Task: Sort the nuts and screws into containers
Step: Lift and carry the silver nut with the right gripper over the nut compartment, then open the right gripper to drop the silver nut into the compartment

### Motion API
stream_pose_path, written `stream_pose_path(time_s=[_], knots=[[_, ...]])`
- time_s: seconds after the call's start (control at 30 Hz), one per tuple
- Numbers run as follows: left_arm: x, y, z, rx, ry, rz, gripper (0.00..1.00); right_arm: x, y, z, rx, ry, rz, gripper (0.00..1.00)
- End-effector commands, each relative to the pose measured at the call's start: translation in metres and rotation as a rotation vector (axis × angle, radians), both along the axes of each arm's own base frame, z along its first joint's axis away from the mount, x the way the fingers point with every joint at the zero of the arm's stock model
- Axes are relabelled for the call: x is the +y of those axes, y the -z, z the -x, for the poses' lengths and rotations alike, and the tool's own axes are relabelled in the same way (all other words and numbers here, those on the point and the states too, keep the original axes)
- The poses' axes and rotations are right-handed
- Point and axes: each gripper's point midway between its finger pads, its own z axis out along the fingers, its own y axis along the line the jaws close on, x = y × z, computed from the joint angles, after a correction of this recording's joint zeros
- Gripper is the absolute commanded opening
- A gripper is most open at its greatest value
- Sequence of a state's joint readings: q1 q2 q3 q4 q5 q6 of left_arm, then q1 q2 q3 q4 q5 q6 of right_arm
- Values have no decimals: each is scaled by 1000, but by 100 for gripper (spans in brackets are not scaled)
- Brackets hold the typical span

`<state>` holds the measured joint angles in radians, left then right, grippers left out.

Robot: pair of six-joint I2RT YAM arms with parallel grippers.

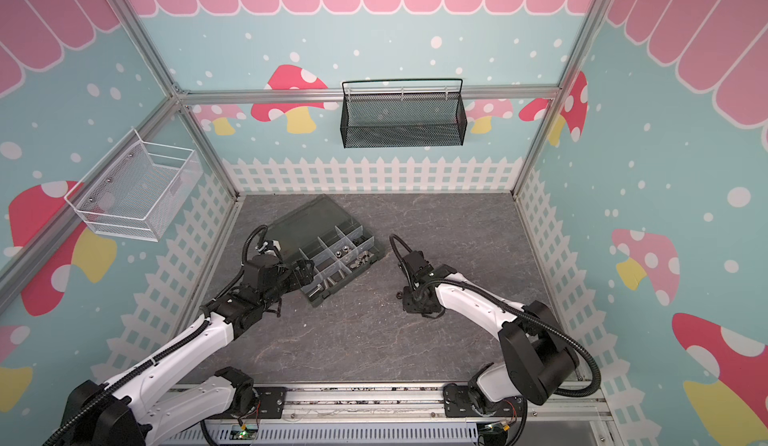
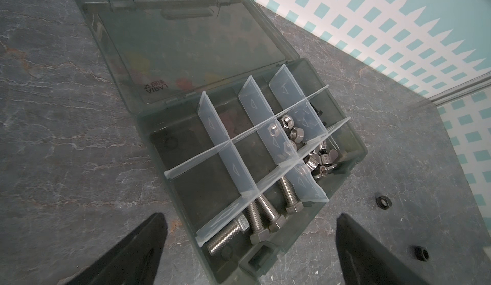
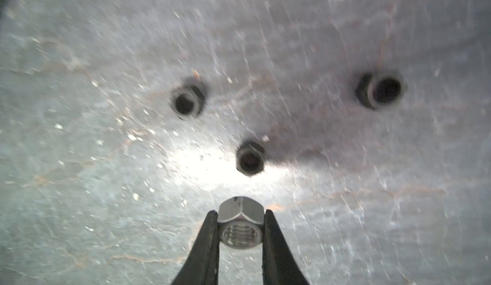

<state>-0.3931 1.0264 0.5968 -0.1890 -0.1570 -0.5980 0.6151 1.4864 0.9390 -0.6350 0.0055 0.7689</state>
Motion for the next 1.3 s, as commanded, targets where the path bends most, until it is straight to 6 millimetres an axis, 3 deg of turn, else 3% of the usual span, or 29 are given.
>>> stream_pose_path(time_s=[0.0,0.27,0.57,1.03,1.27], knots=[[1,-11,-4,-28,-10,4,99,26,-16,-39,-99,-47,-44,11],[6,-10,-1,-27,-30,4,100,88,-40,-103,-202,-171,-83,11],[7,-5,-1,-18,-30,-10,100,155,-48,-151,-262,-284,-116,12],[9,-8,0,-28,-39,-2,100,205,-26,-173,-268,-394,-87,16],[10,-8,1,-29,-44,-4,100,212,-19,-176,-258,-413,-80,37]])
